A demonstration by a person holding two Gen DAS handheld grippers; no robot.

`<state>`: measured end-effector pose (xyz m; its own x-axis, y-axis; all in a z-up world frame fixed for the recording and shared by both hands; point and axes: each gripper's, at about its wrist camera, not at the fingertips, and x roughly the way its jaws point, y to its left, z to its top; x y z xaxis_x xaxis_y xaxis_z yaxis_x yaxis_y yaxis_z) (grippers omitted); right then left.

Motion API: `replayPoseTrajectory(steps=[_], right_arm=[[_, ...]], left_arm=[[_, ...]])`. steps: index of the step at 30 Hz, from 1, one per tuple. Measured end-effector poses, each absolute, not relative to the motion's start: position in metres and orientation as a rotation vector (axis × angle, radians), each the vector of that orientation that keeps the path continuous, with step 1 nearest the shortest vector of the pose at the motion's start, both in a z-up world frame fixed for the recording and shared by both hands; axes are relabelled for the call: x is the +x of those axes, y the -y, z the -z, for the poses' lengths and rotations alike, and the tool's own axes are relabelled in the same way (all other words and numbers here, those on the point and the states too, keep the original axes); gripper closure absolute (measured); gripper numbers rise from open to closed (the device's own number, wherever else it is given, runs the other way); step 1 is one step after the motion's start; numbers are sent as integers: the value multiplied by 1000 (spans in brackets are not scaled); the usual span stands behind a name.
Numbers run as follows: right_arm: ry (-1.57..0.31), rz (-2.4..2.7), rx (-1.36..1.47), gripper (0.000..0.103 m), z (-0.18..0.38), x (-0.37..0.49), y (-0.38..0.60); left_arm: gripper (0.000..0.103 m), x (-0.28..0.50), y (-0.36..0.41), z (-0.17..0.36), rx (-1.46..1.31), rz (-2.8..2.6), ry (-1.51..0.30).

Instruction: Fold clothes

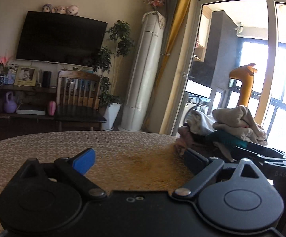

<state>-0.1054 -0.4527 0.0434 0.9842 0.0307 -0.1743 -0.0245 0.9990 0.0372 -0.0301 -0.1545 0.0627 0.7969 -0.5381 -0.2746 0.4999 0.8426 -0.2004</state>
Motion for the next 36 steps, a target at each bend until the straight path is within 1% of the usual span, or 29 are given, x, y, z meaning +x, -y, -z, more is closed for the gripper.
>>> replayPoseTrajectory(steps=[7, 19, 29, 36], right_arm=[[-182, -154, 23, 0, -37, -63, 363], [-234, -253, -48, 0, -14, -24, 262], [-310, -336, -73, 0, 13, -8, 195], [-351, -354, -93, 0, 24, -3, 180]], left_arm=[[0, -22, 95, -51, -100, 397, -338], [0, -12, 4, -34, -94, 180, -370], [0, -11, -38, -27, -27, -33, -408], [0, -9, -56, -16, -6, -86, -439]])
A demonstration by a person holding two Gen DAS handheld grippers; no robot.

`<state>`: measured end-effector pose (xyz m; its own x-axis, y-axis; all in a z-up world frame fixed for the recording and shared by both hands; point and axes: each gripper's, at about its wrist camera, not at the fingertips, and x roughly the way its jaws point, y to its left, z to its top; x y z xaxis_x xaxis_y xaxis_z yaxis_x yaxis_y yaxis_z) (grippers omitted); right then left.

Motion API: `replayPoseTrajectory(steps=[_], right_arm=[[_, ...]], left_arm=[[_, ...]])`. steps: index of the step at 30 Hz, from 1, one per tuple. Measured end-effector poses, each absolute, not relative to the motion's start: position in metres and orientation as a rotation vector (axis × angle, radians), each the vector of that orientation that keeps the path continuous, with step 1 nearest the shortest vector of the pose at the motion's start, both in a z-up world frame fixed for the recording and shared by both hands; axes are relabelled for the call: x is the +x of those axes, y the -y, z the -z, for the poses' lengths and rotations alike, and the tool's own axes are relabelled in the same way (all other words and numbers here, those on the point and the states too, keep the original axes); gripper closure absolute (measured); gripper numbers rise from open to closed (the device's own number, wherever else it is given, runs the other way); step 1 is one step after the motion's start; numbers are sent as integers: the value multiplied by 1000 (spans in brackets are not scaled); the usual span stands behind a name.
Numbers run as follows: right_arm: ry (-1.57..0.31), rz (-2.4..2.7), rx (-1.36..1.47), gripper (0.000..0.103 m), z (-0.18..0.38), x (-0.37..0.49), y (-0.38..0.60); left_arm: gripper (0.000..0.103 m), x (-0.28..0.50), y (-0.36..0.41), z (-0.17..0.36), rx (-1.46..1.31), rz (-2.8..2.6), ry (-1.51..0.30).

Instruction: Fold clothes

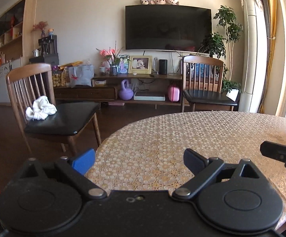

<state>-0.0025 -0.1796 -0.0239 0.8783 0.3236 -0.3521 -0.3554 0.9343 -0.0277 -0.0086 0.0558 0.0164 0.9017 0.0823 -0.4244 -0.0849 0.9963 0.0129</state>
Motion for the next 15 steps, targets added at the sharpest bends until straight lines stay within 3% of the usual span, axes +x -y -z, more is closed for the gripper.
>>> replayPoseTrajectory(steps=[15], right_arm=[[-390, -283, -57, 0, 35, 14, 203]], left_arm=[[0, 10, -45, 0, 10, -35, -478]])
